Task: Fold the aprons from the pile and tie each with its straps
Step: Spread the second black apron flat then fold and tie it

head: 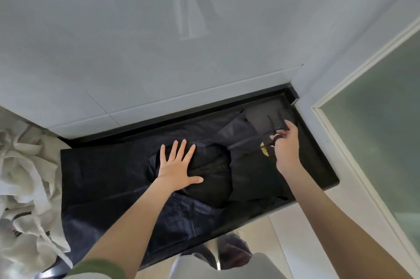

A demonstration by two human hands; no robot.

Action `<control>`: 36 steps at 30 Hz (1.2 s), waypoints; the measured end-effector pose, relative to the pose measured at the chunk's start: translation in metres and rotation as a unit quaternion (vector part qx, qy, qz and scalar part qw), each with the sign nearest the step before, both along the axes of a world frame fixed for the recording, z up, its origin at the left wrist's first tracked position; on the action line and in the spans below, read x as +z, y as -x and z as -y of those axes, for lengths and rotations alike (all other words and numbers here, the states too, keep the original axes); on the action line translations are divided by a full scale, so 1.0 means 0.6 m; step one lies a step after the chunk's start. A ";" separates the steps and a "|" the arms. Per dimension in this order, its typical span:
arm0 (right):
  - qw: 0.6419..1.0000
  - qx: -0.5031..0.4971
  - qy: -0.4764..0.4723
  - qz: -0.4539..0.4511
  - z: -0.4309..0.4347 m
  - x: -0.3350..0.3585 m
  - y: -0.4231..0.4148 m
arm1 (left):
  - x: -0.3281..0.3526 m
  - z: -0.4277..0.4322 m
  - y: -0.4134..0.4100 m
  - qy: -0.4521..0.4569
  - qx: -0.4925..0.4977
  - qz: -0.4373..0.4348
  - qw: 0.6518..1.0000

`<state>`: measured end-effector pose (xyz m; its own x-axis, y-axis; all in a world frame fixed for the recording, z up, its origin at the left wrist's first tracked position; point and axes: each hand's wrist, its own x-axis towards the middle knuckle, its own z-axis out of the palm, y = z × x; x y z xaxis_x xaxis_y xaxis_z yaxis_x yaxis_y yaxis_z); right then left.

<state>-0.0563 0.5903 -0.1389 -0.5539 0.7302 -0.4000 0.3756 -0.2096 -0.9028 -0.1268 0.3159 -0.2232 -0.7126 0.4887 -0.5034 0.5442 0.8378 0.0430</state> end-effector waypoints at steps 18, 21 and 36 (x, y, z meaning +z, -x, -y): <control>0.811 0.383 -0.374 0.235 -0.055 -0.052 -0.018 | 0.019 -0.053 -0.031 -0.138 -0.085 -0.016 0.987; 0.736 0.506 -0.424 0.148 0.002 -0.059 0.000 | 0.023 -0.099 -0.039 -0.136 -0.108 -0.013 0.985; 0.653 0.592 -0.448 0.150 0.054 -0.142 0.000 | -0.026 -0.107 -0.016 -0.053 -0.071 0.022 0.996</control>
<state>-0.0563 0.5579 -0.2241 -0.9372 -0.1240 -0.3261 -0.0167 0.9496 -0.3131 -0.1172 0.3800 -0.2389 -0.6104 0.6358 -0.4725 0.6528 0.7416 0.1544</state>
